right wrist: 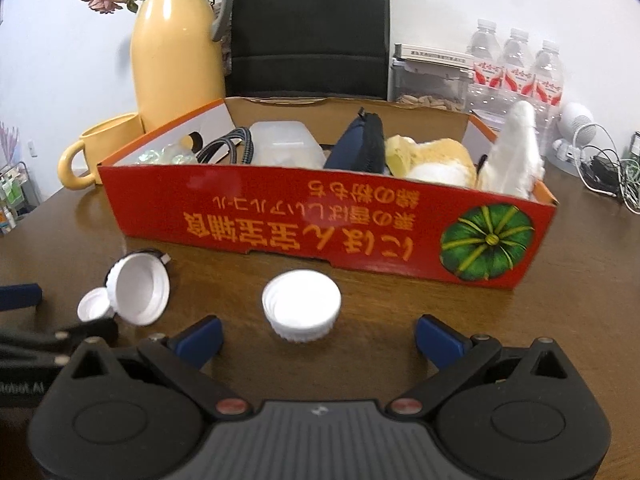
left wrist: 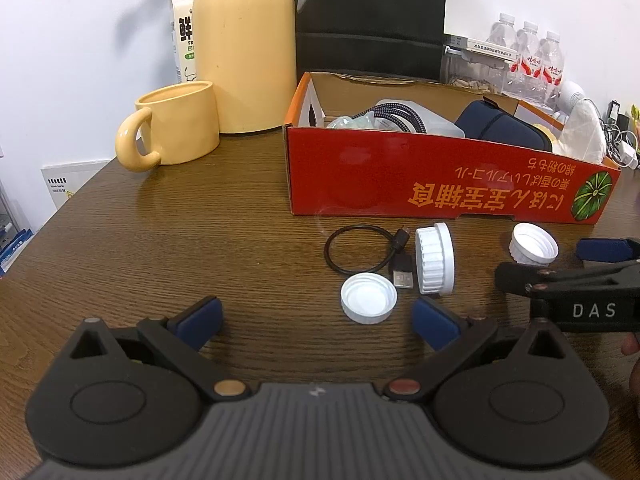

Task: Organize objects
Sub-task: 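Lower the right gripper onto the flat white bottle cap and grasp it, then grasp the small white cap with the left gripper while the right holds its cap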

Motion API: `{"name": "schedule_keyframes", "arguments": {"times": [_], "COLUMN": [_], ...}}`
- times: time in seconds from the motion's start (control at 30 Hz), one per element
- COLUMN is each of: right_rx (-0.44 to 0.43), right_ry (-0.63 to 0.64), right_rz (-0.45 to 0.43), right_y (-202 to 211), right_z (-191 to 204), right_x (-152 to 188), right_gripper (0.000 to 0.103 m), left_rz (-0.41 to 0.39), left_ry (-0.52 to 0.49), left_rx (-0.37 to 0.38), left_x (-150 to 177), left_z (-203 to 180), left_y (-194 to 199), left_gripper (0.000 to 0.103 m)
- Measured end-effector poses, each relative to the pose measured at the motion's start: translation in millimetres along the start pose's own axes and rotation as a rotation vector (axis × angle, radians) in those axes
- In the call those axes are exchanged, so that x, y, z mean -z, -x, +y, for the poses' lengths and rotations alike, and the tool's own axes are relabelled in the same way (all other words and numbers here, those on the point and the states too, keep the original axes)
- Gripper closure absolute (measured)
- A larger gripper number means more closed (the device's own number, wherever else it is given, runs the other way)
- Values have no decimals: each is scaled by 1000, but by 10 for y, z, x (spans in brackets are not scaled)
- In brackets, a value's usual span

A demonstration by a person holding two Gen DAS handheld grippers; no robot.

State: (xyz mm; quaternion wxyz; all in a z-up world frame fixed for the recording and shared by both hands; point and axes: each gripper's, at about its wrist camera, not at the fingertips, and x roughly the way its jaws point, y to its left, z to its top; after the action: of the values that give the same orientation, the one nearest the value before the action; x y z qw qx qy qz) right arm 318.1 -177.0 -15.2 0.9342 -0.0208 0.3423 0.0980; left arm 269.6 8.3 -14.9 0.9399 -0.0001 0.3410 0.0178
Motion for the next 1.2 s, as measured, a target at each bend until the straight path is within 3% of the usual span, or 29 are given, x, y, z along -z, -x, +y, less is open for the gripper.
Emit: {"name": "schedule_keyframes", "arguments": {"times": [0.07,0.13,0.2,0.27,0.57,0.87,1.2], "right_rx": [-17,-39,-63,-84,-21,29,39], "right_ry": [13,26,30,23,26,-7,-20], "right_rz": [-20,-41,-56,-63,-196,-214,-227], "right_y": [29,62,99,124,440,730,787], "right_z": [21,35,38,25,-27,-211,-265], "right_x": [4,6,16,34,134,348,395], "right_gripper": [15,44,65,65,65,65,65], "left_rz": [0,0,0,0,0,0,0], "left_ry": [0,0,0,0,0,0,0], "left_rx": [0,0,0,0,0,0,0], "left_x": [-1,-1,-1,-1,-1,-1,-3], "left_z": [-1,1,1,1,2,3,2], "left_y": [-2,-1,-2,-2,1,6,4], "left_gripper": [0,0,0,0,0,0,0]}}
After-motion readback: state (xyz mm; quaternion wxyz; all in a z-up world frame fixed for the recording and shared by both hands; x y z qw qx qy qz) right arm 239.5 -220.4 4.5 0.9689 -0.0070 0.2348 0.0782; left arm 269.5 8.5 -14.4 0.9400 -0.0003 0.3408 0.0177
